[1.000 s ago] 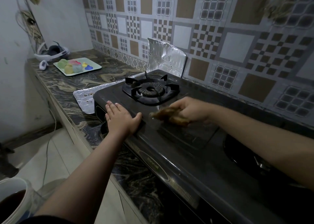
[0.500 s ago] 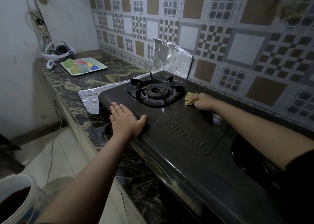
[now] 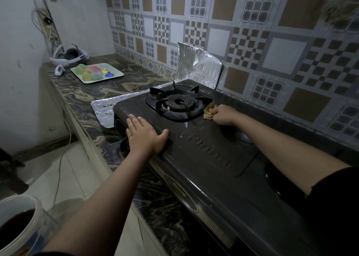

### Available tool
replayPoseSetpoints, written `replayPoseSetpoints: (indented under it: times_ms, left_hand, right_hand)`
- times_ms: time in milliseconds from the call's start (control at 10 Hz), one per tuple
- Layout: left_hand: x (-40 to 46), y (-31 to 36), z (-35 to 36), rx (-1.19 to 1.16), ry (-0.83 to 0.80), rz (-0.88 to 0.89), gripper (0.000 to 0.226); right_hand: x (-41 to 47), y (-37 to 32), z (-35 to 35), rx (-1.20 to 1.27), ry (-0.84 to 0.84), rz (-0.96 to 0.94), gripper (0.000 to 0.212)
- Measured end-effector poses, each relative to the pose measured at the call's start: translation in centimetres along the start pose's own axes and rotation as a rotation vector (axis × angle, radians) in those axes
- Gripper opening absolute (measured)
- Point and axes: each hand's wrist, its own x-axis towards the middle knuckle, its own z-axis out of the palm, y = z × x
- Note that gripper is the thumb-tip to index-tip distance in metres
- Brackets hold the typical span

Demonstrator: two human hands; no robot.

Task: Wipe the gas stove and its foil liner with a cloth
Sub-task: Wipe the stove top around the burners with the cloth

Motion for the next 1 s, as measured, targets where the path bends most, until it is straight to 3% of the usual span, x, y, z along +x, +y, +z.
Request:
replayPoseSetpoints:
  times_ms: [400,600,800,1000]
  left_hand:
    - [-0.1,0.0,-0.1,-0.002,0.001,0.005,0.101]
    - [-0.1,-0.1,-0.2,-0.002,-0.004,0.012,0.1]
    - [-0.2,-0.2,-0.2,-0.009,-0.007,0.019,0.099]
    - [-0.1,-0.2,-0.1,-0.002,-0.003,0.015,0.1]
  right_hand:
    - [-3.4,-3.5,3.0,0.028,-0.1,-0.184,0.066]
    - [-5.7,-3.4,3.9,0.112,-0.223,-0.371,0.077]
    - [-7.6,-0.6,0.1,0.231,-0.31,-0.363,0.063]
    - [-5.0,3.2,-2.7,0.249,0.229,0.006,0.047]
